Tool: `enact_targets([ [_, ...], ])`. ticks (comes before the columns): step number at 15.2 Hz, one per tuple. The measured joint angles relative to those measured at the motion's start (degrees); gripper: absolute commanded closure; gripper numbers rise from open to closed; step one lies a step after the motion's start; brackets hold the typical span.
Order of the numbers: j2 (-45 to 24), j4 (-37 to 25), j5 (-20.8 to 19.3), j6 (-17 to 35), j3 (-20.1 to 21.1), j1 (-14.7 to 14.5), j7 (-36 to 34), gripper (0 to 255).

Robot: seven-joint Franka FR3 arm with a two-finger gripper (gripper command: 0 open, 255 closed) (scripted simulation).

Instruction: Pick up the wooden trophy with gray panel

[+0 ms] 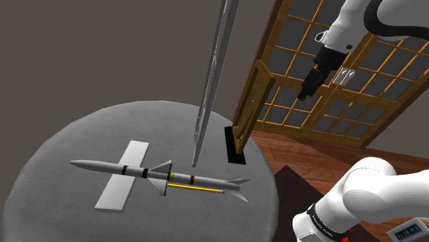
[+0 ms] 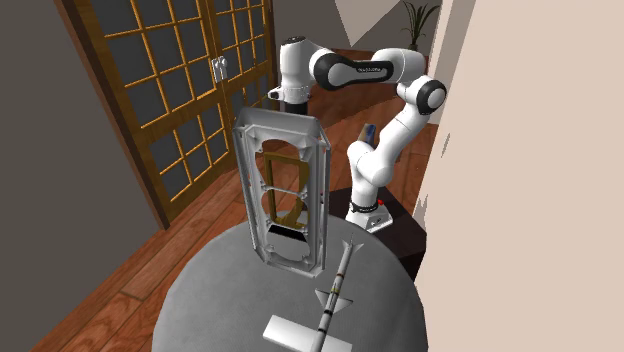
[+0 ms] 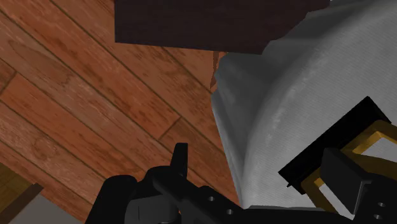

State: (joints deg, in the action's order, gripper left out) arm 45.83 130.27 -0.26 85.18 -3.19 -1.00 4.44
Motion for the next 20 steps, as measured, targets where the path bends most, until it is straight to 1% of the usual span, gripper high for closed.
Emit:
enact_targets([
  [1, 0.00, 0.00, 0.00, 0.00, 0.00, 0.00, 0.00, 0],
  [3, -0.40, 0.77, 0.84, 1.06, 2.14, 0.37, -3.41, 0],
  [5, -1.00, 1.51, 2.25, 2.23, 5.59, 0.83, -8.94, 0],
  [10, -5.68, 2.25, 5.20, 7.04, 14.45, 2.36, -23.70, 0],
  [13, -10.41, 1.14, 6.17, 10.05, 19.79, 3.68, -32.86, 0],
  [15, -13.87, 0.14, 6.12, 12.05, 22.84, 4.84, -38.57, 0],
  [19, -21.76, -4.77, 4.99, 17.46, 29.34, 7.14, -51.10, 0],
  [20, -23.71, -5.40, 4.62, 16.49, 30.49, 7.49, -53.40, 0],
])
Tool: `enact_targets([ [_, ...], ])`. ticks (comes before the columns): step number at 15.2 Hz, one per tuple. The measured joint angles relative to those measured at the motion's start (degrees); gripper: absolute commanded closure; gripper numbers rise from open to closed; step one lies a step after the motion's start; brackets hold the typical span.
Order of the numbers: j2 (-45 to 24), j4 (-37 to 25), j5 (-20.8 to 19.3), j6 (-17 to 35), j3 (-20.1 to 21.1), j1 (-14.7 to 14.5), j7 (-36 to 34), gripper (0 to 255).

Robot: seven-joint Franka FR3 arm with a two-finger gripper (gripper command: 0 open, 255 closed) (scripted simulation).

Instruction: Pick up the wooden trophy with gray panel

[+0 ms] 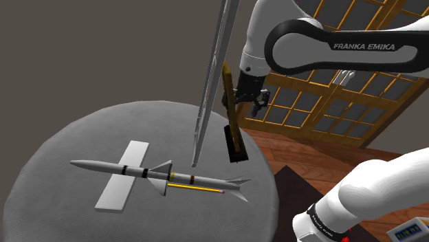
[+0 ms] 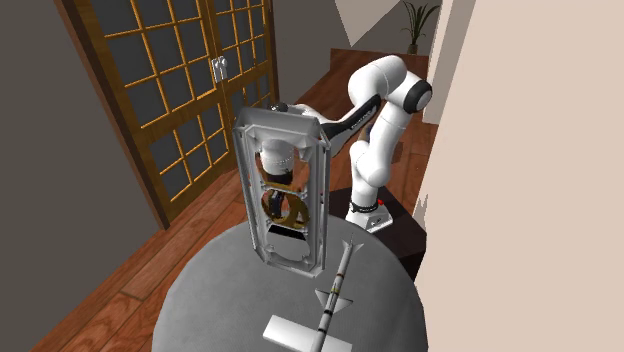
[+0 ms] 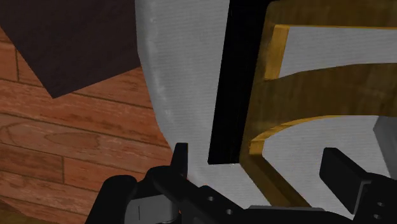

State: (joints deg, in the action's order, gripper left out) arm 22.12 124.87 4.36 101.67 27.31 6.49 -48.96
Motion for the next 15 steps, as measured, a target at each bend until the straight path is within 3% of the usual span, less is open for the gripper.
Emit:
enact_targets([
  [8, -1.72, 4.04, -0.13, 5.81, 1.36, 0.14, -2.38, 0],
  [9, -2.15, 3.99, -0.29, 5.94, 1.48, 0.22, -2.59, 255],
  [12, -2.32, 4.16, -0.29, 8.16, 1.71, 0.13, -2.92, 255],
  [15, -2.63, 3.51, -0.41, 5.06, 2.06, 0.06, -3.49, 255],
])
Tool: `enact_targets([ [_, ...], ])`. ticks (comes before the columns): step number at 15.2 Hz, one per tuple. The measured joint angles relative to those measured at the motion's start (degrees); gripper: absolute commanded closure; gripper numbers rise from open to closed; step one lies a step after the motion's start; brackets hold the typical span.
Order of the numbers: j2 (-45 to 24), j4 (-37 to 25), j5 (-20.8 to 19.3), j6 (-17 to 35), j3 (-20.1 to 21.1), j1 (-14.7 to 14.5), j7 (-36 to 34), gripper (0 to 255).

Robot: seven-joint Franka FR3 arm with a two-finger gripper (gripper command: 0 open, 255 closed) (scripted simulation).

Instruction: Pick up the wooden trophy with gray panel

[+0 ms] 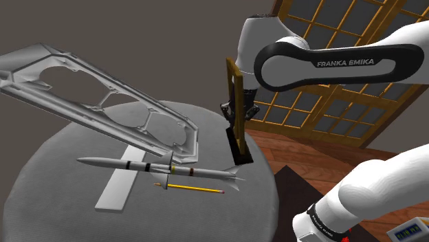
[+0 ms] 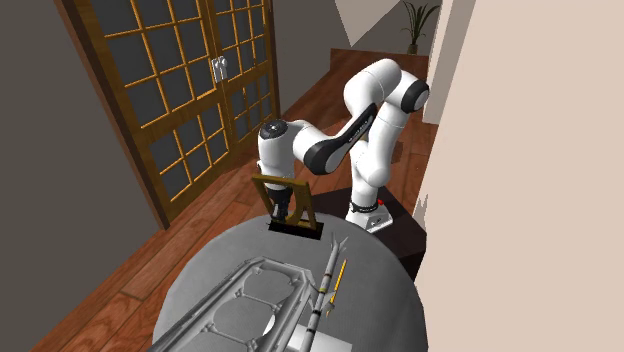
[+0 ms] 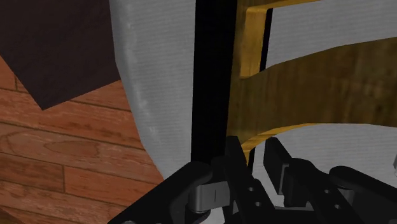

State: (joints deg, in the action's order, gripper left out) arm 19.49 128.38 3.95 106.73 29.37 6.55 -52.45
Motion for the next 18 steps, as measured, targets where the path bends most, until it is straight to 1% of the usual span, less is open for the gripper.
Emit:
enact_targets([
  [5, 0.58, 0.51, 0.21, -0.51, -0.34, -0.04, 0.70, 255],
  [9, 0.75, -1.24, 0.11, -3.19, -0.84, 0.18, 1.16, 255],
  [18, 1.44, -7.55, -0.04, -10.18, -1.72, 0.43, 1.83, 255],
])
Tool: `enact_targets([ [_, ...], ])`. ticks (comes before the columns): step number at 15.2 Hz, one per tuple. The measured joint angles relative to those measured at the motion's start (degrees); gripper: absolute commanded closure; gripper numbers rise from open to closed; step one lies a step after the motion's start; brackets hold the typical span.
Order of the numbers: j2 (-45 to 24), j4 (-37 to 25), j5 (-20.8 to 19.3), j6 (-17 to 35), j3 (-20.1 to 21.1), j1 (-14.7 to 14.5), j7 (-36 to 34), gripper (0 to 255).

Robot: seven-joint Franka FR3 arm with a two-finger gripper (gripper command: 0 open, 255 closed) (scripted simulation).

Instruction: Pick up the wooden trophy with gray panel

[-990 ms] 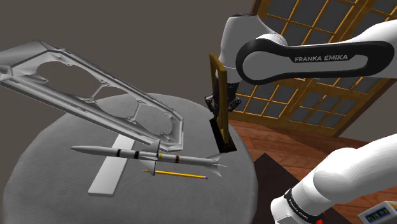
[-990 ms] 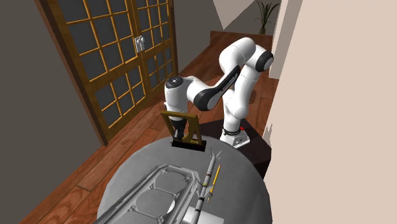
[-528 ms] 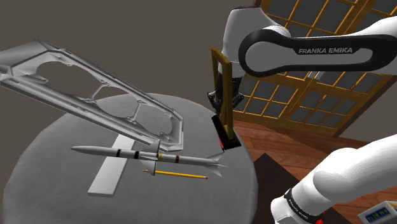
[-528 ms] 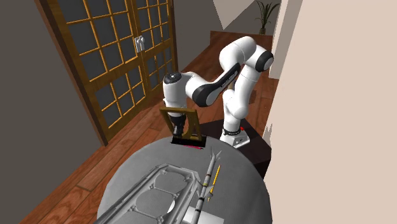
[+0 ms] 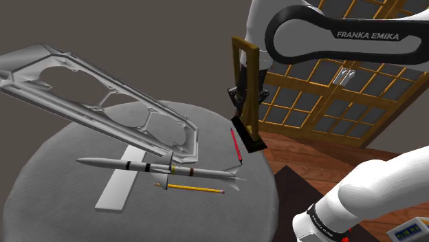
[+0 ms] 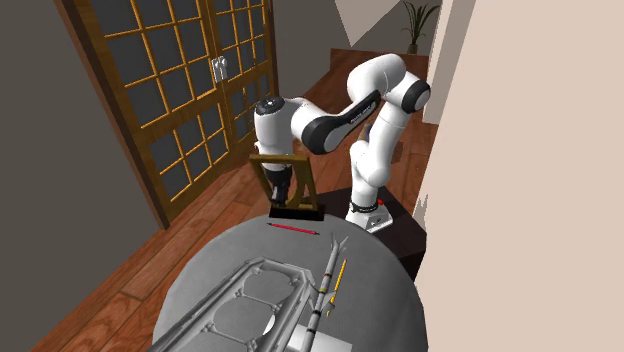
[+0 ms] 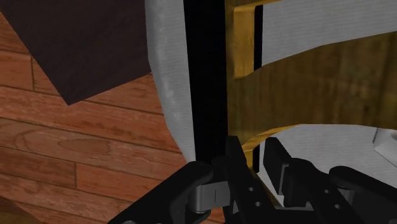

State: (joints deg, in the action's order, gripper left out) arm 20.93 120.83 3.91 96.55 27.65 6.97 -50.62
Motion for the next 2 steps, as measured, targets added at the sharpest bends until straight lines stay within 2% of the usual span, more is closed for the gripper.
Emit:
enact_targets([
  [2, 0.02, -1.31, -0.07, -1.33, -0.15, 0.07, 0.11, 255],
])
